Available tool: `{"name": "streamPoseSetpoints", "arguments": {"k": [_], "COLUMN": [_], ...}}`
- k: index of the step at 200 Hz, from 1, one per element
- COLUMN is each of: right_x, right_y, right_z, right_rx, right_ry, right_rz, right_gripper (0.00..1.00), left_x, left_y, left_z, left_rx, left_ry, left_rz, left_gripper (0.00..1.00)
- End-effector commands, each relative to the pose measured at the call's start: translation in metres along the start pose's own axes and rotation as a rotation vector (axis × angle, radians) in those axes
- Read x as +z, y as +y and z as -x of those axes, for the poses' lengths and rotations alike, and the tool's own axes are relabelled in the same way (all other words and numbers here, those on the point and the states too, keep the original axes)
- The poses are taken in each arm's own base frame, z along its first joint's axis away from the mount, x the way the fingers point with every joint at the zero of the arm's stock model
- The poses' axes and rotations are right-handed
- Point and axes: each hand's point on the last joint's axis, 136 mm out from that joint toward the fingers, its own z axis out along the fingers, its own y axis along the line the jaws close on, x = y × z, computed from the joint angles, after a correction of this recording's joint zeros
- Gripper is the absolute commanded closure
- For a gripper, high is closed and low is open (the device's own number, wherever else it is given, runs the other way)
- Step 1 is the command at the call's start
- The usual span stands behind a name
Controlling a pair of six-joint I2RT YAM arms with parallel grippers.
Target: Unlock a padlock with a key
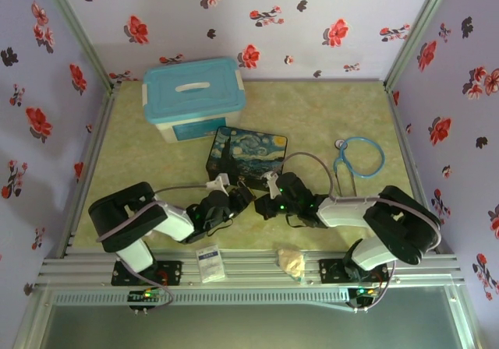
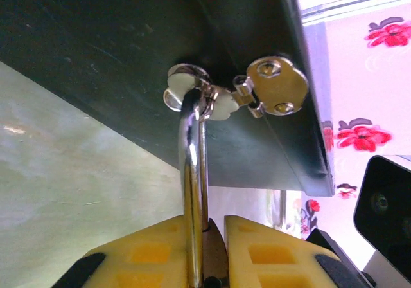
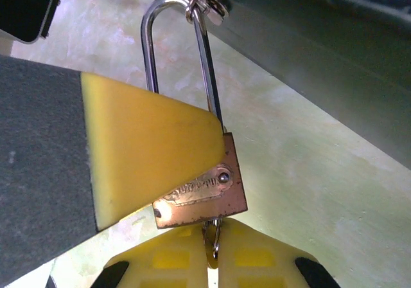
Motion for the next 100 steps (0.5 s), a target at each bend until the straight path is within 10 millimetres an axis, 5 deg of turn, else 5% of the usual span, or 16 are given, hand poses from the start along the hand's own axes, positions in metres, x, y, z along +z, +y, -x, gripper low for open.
{"name": "streamPoseSetpoints", "arguments": {"k": [1,31,56,100], "right_x": [0.001,0.004,0.007,-0.009], "right_y": [0.004,0.003,0.003,-0.011], "right_z": [0.012,0.011,0.007,0.018], "right_rx": [0.029,0.054,0.068,0.118], "right_ry": [-0.06,-0.06,-0.047,-0.136], "right_rz": [0.027,0.029,0.034,-0.054], "right_gripper": [0.91,0.9,0.77,0.68], "left_x": [-0.001,-0.001,-0.005,-0.017], "left_y": [0.006,0.012,0.017,0.027], "left_z": [-0.003,-0.006,-0.002,0.006], "left_rx": [0.07,0.109,0.157,0.251], "left_ry": [0.008,0.023,0.021,0.038], "left_rz": [0.051,0.091,0.139,0.241], "left_gripper": [0.82,0.87,0.95,0.96]}}
